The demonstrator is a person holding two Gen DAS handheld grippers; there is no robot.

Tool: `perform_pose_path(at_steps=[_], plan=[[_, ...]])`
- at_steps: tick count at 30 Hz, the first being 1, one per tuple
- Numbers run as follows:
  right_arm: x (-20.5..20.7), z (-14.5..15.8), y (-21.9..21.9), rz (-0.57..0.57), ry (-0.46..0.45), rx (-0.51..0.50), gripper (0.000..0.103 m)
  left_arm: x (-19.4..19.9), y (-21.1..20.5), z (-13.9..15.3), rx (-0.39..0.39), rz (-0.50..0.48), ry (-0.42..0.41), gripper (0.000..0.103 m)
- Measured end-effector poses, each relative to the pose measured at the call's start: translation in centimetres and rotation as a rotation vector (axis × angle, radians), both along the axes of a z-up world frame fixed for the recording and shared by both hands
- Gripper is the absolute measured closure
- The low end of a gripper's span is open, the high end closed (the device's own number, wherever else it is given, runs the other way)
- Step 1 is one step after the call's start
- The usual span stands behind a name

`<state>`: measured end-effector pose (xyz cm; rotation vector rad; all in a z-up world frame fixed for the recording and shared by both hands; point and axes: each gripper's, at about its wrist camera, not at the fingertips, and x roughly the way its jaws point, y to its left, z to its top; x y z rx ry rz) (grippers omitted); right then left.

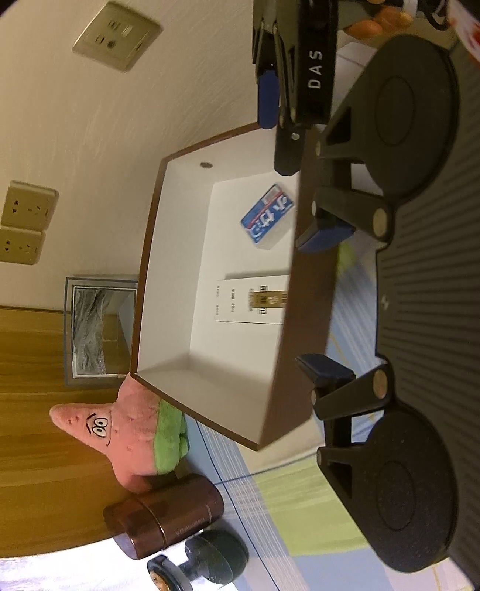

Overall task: Organize rigid objects
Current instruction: 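Lift both tools out of the brown box back over the table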

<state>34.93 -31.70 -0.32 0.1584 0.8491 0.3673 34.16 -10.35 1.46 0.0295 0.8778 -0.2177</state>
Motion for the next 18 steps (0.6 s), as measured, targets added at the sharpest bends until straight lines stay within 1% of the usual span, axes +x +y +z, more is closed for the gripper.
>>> perform_pose_path(at_steps=[7,10,18], plan=[[-4.9,1.0,0.8,-0.008,-0.010,0.016,0.038,-5.3,1.4,1.0,-0.002,-0.017,-0.019,0.045],[-6.7,1.1,1.4,-0.001,0.003,0.039,0.038,-7.5,2.2,1.0,-0.002,-0.015,-0.025,0.045],[-10.2,0.9,3.4,0.025,0.022,0.030,0.038,-11.7,4.3,0.7,-0.013,-0.005,-0.018,0.045]])
